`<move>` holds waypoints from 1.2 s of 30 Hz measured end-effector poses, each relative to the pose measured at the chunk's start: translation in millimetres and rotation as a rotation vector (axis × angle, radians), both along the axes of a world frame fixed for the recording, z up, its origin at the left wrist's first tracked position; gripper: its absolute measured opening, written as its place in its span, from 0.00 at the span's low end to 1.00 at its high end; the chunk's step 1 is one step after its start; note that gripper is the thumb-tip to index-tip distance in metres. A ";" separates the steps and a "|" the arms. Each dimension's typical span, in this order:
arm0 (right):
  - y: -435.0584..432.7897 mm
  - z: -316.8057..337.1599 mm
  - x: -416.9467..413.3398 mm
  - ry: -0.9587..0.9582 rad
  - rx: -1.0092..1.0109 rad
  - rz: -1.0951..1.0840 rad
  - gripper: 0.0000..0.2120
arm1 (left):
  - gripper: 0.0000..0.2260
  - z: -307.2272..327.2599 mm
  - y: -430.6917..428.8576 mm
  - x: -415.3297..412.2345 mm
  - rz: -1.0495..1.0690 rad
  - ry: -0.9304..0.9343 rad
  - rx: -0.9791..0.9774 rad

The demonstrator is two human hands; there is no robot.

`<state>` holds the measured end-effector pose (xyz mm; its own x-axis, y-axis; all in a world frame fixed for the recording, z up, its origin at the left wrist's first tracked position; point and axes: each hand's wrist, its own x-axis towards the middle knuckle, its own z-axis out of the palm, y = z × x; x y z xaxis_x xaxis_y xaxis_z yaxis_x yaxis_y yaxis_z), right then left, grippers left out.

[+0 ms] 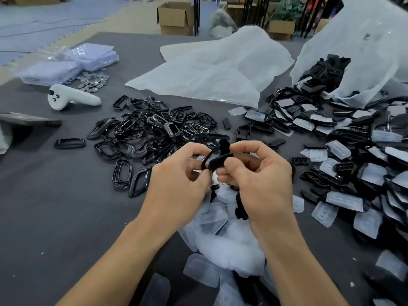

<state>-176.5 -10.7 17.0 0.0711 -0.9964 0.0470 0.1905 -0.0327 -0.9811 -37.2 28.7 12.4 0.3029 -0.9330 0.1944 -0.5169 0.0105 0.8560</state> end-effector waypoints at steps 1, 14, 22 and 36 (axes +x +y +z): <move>-0.6 0.1 0.1 -0.014 0.015 -0.002 0.11 | 0.15 -0.3 -0.6 0.9 -0.015 0.034 0.003; -2.9 4.6 0.9 -0.046 -0.013 -0.114 0.08 | 0.16 3.2 -6.9 11.2 -0.175 0.568 0.091; -3.7 13.1 -3.6 -0.278 0.065 -0.141 0.08 | 0.15 3.2 -8.0 15.8 -0.201 0.717 0.175; -4.0 5.4 -8.7 0.216 -0.159 -0.227 0.10 | 0.16 0.1 -5.7 11.1 -0.324 0.724 0.178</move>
